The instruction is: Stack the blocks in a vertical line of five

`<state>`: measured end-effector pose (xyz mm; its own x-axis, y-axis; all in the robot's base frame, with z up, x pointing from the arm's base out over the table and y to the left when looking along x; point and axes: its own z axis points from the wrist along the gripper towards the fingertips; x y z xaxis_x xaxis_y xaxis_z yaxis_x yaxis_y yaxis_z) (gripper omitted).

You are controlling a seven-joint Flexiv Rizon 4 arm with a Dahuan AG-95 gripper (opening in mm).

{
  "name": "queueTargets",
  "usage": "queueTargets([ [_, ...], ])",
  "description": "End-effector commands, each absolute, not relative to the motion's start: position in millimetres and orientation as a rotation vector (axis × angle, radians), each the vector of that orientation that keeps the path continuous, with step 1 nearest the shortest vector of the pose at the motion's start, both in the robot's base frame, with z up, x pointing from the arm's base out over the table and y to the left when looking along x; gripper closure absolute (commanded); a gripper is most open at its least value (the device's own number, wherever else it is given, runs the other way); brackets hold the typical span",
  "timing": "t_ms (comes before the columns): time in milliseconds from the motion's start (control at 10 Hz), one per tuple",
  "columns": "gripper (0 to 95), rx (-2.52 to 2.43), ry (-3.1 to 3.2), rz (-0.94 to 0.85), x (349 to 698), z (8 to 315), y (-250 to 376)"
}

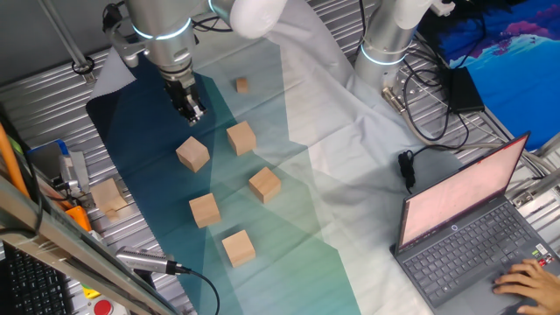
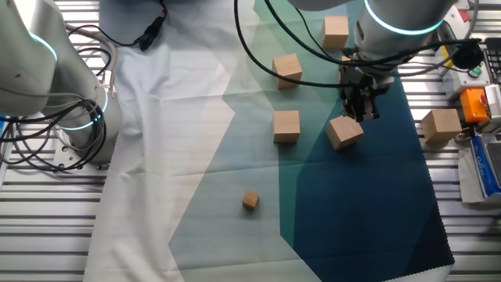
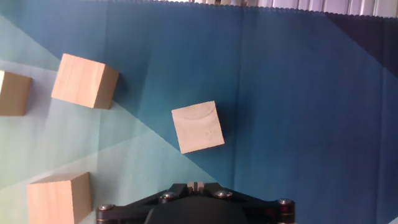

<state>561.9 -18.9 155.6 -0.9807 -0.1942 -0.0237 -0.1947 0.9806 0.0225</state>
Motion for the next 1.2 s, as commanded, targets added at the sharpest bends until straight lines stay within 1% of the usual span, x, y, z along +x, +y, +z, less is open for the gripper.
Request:
queueTargets([
  [100, 95.0, -0.293, 3.108, 0.031, 561.0, 155.2, -19.3],
  [300, 95.0, -0.245, 3.112, 0.036, 562.0, 153.9, -18.5],
  [400, 76.0, -0.264, 3.109, 0.036, 564.2, 151.9, -17.7],
  [500, 76.0, -0.287, 3.107, 0.037, 567.4, 148.9, -16.8],
  [600, 38.0, -0.302, 3.105, 0.044, 570.5, 146.3, -15.3],
  [700, 19.0, -0.314, 3.105, 0.044, 571.8, 145.1, -13.8],
  [1000, 19.0, -0.315, 3.1, 0.061, 575.2, 142.6, -4.0],
  [1100, 0.0, -0.312, 3.094, 0.074, 577.9, 138.1, -0.3],
  [1200, 0.0, -0.325, 3.091, 0.067, 580.8, 133.5, 0.3],
])
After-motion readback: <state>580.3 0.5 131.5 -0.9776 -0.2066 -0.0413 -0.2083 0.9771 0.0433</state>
